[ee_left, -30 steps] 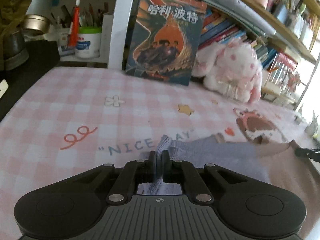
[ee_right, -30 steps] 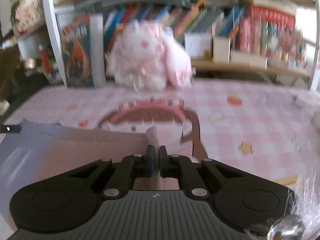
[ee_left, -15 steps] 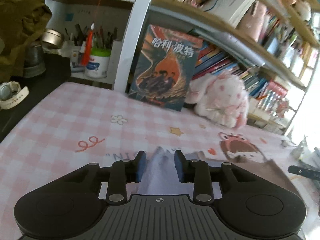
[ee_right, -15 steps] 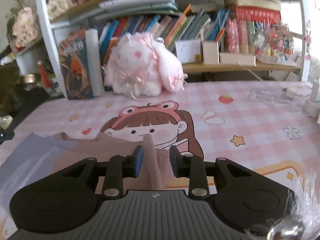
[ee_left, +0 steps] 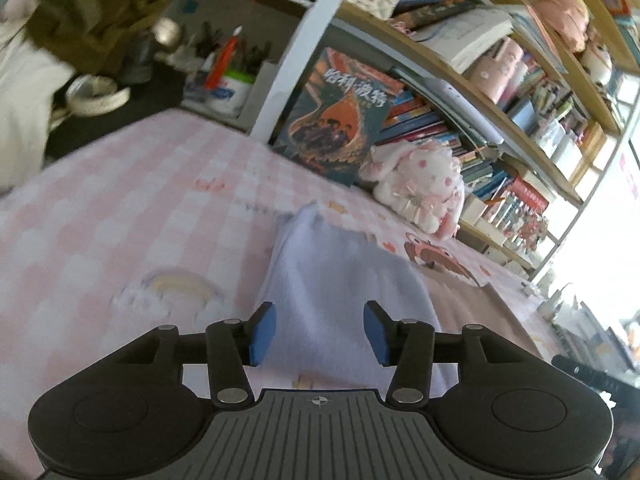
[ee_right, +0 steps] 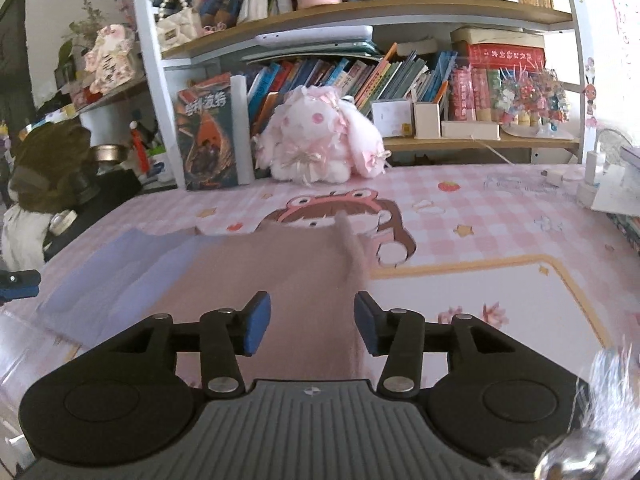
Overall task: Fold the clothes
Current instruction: 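Lower the hem onto the folded sweater and open both grippers, then grasp the lavender edge with the left gripper while the right gripper grasps the pink edge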
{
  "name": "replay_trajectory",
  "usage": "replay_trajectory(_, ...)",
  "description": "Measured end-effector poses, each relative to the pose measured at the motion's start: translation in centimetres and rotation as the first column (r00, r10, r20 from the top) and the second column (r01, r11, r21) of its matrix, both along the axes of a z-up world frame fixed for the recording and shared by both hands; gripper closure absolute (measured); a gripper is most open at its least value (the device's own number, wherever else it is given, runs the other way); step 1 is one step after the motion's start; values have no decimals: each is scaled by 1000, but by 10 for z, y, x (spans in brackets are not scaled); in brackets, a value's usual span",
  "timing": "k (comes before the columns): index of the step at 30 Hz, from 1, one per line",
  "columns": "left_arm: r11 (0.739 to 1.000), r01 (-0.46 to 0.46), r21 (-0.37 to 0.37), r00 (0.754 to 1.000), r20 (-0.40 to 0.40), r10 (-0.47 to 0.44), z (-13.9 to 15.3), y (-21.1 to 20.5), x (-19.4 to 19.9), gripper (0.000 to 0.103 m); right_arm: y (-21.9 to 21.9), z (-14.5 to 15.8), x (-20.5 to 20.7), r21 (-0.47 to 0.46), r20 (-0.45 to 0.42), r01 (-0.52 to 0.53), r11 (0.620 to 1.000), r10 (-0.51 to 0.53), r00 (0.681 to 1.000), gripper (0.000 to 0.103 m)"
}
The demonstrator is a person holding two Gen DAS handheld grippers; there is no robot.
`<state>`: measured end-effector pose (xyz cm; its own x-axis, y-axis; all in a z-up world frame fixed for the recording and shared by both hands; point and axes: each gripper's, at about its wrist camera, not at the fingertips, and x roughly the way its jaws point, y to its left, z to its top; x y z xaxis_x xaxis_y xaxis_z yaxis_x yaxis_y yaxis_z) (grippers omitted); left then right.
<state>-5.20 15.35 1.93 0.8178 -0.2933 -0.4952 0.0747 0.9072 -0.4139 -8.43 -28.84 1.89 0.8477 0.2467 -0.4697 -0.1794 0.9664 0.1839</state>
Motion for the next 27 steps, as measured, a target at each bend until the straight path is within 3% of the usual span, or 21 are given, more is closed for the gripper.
replay_trajectory(6, 998, -37, -40, 999, -36, 35, -11, 5, -37, 51, 3, -9, -29, 32, -2, 27, 999, -27, 1000, 56)
replay_trajectory(8, 998, -51, -49, 998, -38, 49, -11, 5, -42, 38, 3, -14, -36, 50, -4, 41, 998, -41, 999, 54)
replay_trajectory(15, 991, -103, -81, 993, -68, 98, -14, 3, -42, 38, 0, -27, -47, 98, -25, 63, 993, -61, 998, 43)
replay_trajectory(21, 971, -113, -211, 988, -123, 89, -24, 7, -40, 37, -4, -28, -47, 104, -13, 56, 993, -55, 998, 37)
replay_trajectory(27, 927, -159, -341, 976, -197, 95, -39, 12, -30, 37, -15, -29, -36, 146, -4, 66, 987, -66, 998, 38)
